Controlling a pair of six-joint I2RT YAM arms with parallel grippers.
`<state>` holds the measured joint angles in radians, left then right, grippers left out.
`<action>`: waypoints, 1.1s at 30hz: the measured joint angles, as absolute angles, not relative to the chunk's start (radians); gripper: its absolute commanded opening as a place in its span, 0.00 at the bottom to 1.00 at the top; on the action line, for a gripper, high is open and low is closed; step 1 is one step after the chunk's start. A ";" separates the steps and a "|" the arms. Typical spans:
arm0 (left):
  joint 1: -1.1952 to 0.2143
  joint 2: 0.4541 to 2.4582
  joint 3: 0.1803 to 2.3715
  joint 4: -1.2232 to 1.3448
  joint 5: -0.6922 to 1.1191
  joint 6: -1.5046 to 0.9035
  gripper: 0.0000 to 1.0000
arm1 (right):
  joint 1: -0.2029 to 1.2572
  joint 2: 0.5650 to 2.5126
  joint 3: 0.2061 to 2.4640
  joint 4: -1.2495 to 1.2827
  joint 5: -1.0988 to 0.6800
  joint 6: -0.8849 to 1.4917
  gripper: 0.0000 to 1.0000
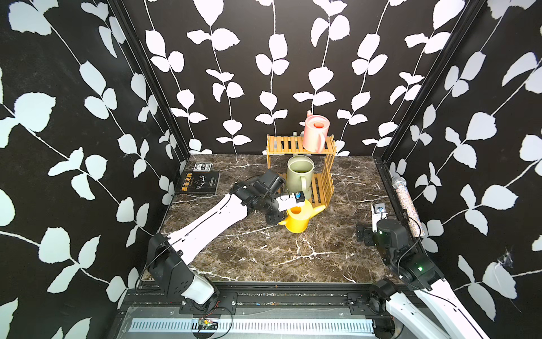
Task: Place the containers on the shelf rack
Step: Place the spray bottle on the shelf.
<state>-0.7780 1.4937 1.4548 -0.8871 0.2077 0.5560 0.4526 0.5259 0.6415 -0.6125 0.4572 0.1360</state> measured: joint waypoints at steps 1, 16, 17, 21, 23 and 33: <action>-0.778 1.494 1.470 -0.892 0.194 0.542 0.00 | 0.450 0.521 0.636 -0.603 0.447 0.129 0.99; -0.770 1.494 1.672 -0.931 -0.129 0.390 0.00 | 0.439 0.411 0.527 -0.473 0.300 0.055 0.99; -0.768 1.494 1.678 -0.931 -0.163 0.378 0.00 | 0.438 0.398 0.521 -0.467 0.298 0.047 0.99; -0.761 1.494 1.699 -0.922 -0.321 0.319 0.00 | 0.437 0.340 0.497 -0.442 0.285 -0.005 0.99; -0.756 1.499 1.724 -0.914 -0.400 0.287 0.00 | 0.437 0.322 0.493 -0.435 0.273 -0.032 0.99; -0.748 1.664 2.032 -0.875 -0.686 0.052 0.00 | 0.421 0.294 0.432 -0.426 0.216 -0.123 0.99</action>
<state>-0.7483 1.6642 2.0315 -0.8749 -0.6861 0.0517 0.4210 0.2939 0.4324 -0.4263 0.2161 -0.1226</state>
